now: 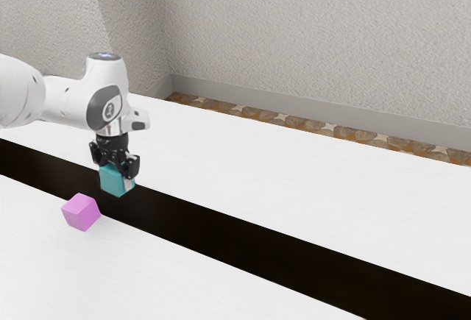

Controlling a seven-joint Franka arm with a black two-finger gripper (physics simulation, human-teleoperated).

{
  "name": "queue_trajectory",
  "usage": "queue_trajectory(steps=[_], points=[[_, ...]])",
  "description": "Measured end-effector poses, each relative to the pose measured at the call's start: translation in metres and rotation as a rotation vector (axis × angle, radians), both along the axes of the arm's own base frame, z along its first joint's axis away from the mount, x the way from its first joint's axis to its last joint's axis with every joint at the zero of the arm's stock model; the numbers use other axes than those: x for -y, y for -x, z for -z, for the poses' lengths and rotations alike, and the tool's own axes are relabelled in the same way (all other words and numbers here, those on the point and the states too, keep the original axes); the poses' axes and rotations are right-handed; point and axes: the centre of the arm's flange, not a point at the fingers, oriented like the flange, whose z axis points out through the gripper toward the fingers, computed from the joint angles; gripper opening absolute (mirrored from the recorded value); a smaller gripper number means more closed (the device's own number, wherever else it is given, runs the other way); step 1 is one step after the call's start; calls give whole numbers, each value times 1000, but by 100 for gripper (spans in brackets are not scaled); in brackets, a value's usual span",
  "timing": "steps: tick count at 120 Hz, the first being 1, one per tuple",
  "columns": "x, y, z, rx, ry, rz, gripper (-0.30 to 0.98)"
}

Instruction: Pick up the blue block with one arm, and put the blue block on the table with one arm

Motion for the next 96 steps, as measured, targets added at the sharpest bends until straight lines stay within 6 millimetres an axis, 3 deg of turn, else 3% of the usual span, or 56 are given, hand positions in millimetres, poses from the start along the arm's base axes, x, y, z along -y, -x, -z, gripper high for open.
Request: queue_trajectory(steps=[16, 39, 49, 69, 96], points=[[44, -13, 8, -2, 33, 52, 40], [54, -11, 70, -84, 64, -3, 41], [57, -9, 87, -103, 71, -19, 42], [58, -9, 98, -109, 76, -34, 56], [62, -14, 94, -95, 83, -29, 61]])
